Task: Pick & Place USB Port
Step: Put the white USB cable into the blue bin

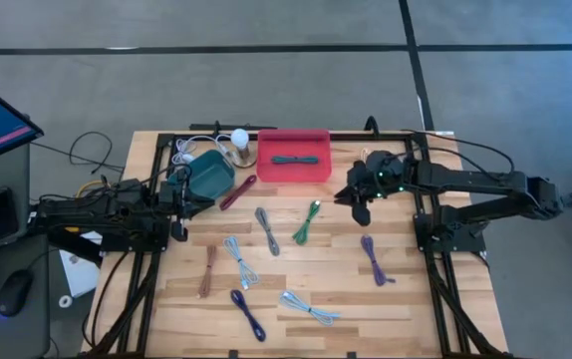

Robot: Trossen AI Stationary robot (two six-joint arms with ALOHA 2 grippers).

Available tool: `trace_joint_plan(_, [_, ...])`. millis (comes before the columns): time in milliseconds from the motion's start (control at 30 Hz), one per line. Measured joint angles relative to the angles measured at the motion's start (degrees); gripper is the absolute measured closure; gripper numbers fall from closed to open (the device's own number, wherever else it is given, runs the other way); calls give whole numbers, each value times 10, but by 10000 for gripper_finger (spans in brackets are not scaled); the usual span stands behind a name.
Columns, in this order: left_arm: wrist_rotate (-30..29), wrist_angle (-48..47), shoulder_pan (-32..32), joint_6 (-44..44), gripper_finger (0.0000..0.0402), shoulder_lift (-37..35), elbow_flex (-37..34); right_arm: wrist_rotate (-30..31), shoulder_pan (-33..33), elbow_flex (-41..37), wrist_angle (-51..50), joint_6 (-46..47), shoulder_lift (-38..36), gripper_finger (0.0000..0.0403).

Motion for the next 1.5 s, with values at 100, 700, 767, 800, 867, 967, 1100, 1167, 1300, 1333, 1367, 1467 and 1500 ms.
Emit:
trace_joint_plan(100, [0, 0, 0, 0, 376, 0, 0, 61, -23, 0, -5, 67, -7, 333])
trace_joint_plan(700, [0, 0, 0, 0, 376, 0, 0, 167, -211, 67, -198, 204, -19, 312])
trace_joint_plan(767, [0, 0, 0, 0, 376, 0, 0, 167, -224, 68, -199, 204, -19, 296])
trace_joint_plan(800, [0, 0, 0, 0, 376, 0, 0, 167, -230, 68, -199, 204, -19, 286])
trace_joint_plan(867, [0, 0, 0, 0, 376, 0, 0, 167, -244, 68, -200, 204, -19, 261])
trace_joint_plan(967, [0, 0, 0, 0, 376, 0, 0, 168, -258, 68, -202, 205, -10, 219])
trace_joint_plan(1100, [0, 0, 0, 0, 376, 0, 0, 171, -264, 69, -202, 205, 17, 175])
trace_joint_plan(1167, [0, 0, 0, 0, 376, 0, 0, 171, -266, 68, -202, 205, 42, 166])
trace_joint_plan(1300, [0, 0, 0, 0, 376, 0, 0, 171, -266, 68, -202, 205, 94, 167])
trace_joint_plan(1333, [0, 0, 0, 0, 376, 0, 0, 171, -267, 68, -202, 205, 108, 169])
trace_joint_plan(1367, [0, 0, 0, 0, 376, 0, 0, 171, -268, 68, -200, 205, 120, 172])
trace_joint_plan(1467, [0, 0, 0, 0, 376, 0, 0, 171, -267, 68, -191, 200, 157, 183])
trace_joint_plan(1500, [0, 0, 0, 0, 376, 0, 0, 171, -267, 68, -188, 193, 166, 187])
